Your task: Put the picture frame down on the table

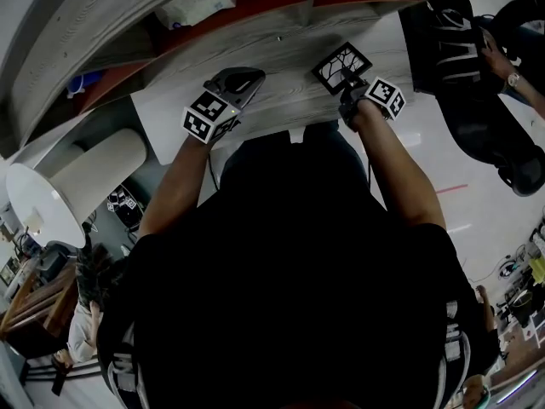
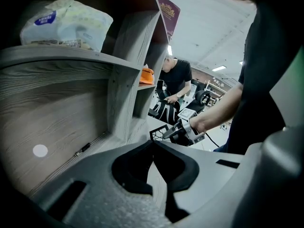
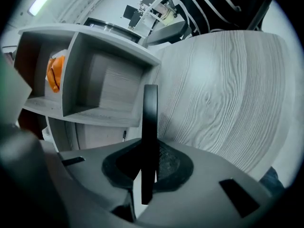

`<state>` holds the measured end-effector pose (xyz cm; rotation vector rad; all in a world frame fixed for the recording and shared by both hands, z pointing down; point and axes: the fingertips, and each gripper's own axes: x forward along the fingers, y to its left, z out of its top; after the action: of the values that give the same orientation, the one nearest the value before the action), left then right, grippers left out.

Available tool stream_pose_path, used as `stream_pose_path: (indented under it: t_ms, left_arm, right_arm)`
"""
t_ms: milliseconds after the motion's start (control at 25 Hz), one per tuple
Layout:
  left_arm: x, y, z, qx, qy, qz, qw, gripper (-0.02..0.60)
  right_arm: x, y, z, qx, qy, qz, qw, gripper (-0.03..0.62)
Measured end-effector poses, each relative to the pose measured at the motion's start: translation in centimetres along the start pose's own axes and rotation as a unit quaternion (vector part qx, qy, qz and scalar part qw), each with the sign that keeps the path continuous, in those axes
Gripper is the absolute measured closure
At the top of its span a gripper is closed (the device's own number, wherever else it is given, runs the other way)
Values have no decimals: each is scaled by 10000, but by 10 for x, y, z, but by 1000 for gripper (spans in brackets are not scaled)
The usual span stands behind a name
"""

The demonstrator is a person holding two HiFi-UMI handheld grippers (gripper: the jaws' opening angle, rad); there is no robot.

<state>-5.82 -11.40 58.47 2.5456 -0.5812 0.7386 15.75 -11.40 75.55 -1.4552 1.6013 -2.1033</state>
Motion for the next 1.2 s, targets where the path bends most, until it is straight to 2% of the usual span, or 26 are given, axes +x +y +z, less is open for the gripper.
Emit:
stream_pose_path:
  t_ms: [1200]
  left_arm:
    - [0, -3, -23, -176, 209, -165, 9995, 565]
  right_arm:
    - [30, -18, -24, 820, -57, -3, 9966, 554]
